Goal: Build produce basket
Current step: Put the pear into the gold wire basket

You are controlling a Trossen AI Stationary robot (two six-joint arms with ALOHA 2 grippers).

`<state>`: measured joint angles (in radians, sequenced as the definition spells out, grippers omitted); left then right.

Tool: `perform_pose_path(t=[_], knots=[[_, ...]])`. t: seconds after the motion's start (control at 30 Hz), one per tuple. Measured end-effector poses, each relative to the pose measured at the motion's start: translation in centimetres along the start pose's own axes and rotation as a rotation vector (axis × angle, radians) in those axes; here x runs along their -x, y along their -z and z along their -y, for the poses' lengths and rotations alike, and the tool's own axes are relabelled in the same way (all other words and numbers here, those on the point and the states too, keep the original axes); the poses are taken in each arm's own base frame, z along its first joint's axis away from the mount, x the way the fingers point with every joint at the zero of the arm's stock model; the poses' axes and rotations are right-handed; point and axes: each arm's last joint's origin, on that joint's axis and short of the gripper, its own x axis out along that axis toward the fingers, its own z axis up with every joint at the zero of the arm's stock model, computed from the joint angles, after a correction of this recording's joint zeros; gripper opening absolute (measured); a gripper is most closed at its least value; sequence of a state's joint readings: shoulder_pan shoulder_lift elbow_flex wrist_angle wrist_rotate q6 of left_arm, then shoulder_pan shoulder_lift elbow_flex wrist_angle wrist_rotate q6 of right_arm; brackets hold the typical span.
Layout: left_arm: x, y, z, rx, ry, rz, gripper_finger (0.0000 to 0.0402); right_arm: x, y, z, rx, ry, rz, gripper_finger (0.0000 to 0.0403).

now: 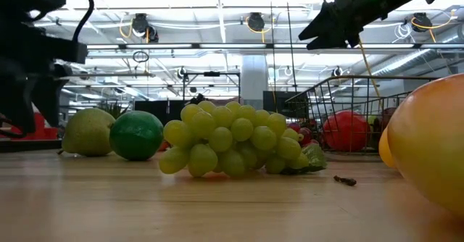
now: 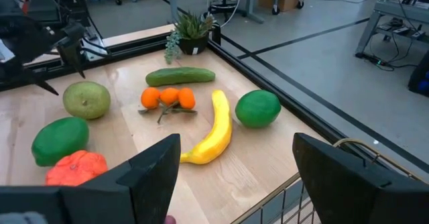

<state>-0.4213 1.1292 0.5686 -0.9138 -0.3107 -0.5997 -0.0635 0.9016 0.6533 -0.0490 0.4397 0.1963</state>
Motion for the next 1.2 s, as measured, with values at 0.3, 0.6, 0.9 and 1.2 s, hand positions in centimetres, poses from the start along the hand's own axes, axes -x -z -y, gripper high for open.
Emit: perform_pose_path(t=[0.3, 0.6, 0.9, 1.2], knots=[[-1.3, -0.3, 0.3, 0.003, -0.128, -0.017, 0.0248, 0.0, 0.0, 0.0, 0.006, 0.000, 0.000, 0.0281], [-3.0, -1.5, 0.9, -0.058, -0.145, -0.007, 0.0207, 0.0, 0.0, 0.0, 0.007, 0.000, 0.000, 0.0281], [-3.6, -3.0, 1.5, -0.138, -0.057, 0.077, 0.0176, 0.0, 0.1, 0.0, 0.028, 0.001, -0.006, 0.0281], [-3.6, -3.2, 1.6, -0.129, -0.037, 0.091, 0.0153, 0.0, 0.1, 0.0, 0.029, 0.001, -0.007, 0.0281]])
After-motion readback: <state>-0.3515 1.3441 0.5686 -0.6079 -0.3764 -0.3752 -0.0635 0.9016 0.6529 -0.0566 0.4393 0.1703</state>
